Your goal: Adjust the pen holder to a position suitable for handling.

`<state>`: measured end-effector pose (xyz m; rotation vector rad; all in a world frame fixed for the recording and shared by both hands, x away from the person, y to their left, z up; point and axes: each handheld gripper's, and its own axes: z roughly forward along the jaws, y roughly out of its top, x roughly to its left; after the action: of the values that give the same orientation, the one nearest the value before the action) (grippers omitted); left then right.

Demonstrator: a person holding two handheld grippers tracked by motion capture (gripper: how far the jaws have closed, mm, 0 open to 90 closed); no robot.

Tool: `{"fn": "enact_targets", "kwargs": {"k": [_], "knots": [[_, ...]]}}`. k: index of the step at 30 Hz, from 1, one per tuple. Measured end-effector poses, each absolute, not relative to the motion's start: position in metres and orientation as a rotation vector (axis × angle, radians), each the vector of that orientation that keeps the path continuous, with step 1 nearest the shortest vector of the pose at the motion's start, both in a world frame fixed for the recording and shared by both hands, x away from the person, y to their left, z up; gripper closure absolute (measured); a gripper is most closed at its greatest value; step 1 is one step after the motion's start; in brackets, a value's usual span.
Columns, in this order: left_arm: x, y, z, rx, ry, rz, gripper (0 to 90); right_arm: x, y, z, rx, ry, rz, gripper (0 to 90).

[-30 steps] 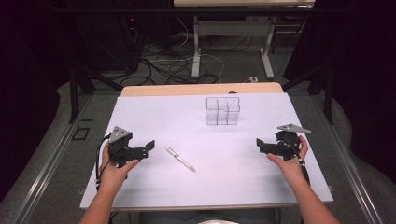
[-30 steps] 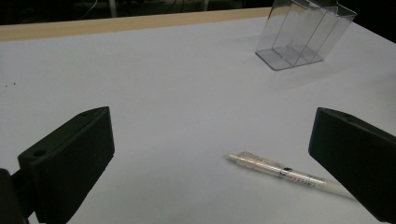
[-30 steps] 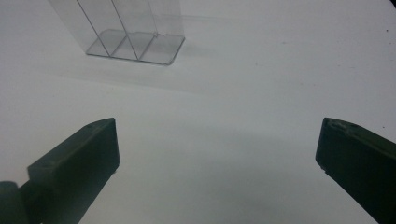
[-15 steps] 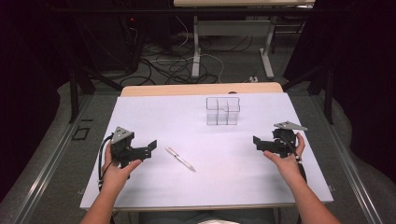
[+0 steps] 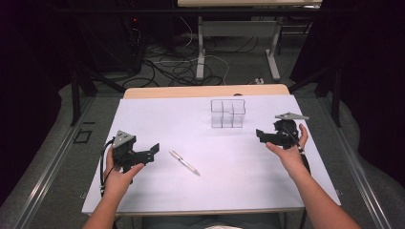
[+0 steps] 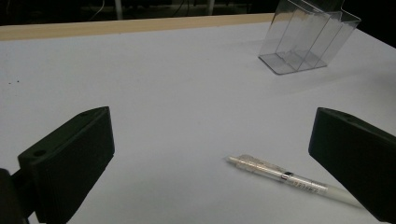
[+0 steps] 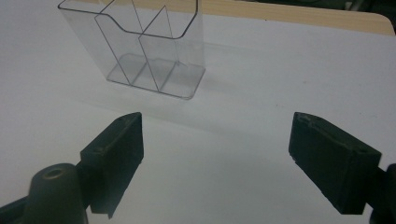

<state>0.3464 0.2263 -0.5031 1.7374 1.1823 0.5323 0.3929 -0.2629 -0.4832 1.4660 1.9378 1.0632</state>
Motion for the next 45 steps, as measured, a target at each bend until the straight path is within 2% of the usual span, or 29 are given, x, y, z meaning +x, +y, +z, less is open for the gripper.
{"fn": "enact_targets", "kwargs": {"k": [5, 13, 29, 36, 45], "knots": [[0.346, 0.229, -0.503, 1.724, 1.194, 0.543, 0.1, 0.402, -0.254, -0.472, 1.472, 1.963, 1.087, 20.7], [0.347, 0.230, -0.504, 1.720, 1.202, 0.539, 0.3, 0.415, -0.247, -0.457, 1.418, 1.974, 1.131, 33.0], [0.348, 0.231, -0.505, 1.715, 1.212, 0.530, 0.3, 0.448, -0.236, -0.421, 1.379, 2.020, 1.038, 41.4], [0.349, 0.232, -0.506, 1.719, 1.213, 0.531, 0.3, 0.463, -0.226, -0.415, 1.372, 2.041, 1.009, 43.9], [0.349, 0.232, -0.506, 1.719, 1.221, 0.527, 0.3, 0.481, -0.220, -0.419, 1.401, 2.011, 0.984, 54.5]]}}
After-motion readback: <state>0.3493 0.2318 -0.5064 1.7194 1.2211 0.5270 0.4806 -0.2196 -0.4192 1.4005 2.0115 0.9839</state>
